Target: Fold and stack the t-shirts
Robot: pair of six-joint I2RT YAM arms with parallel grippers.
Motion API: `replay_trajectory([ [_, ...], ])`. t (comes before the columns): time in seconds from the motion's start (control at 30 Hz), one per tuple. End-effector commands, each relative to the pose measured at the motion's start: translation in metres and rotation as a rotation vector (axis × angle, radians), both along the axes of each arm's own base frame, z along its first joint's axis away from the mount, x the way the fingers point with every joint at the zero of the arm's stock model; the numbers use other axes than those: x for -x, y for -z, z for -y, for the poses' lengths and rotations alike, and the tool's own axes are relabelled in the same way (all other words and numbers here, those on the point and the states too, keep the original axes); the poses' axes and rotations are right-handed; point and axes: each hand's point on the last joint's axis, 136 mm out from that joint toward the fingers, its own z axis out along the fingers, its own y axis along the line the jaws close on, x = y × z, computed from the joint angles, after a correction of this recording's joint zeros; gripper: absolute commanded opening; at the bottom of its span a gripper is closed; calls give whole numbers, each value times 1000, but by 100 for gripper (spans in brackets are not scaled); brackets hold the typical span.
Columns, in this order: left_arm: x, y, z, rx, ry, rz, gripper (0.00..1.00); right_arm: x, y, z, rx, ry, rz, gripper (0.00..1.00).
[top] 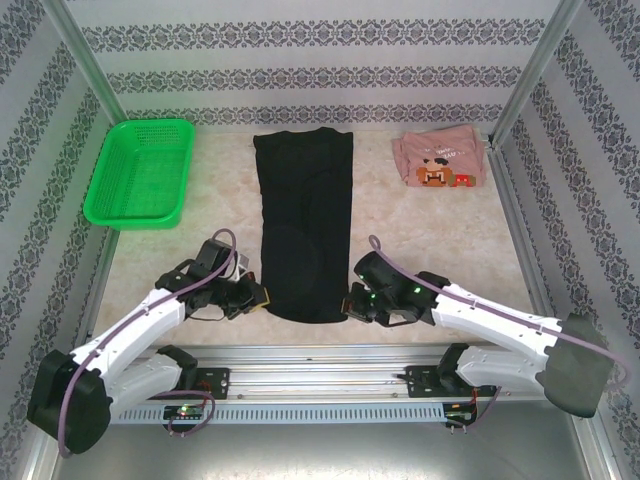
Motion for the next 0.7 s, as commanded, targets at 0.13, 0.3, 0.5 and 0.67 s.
replay_trajectory([
  [0.13,-33,-34,3,64,-47,56,0,-22,-14,21,8,34,23,0],
  [0.3,-59,-49,-2,78,-64,84,0,-57,-39,26,-16,27,58,0],
  [0.5,-100,-70,-11,91,-81,134,0,-109,-67,21,-30,-5,100,0],
  [0.67,-134,-79,-15,94,-81,160,0,-154,-73,14,-37,-21,105,0],
])
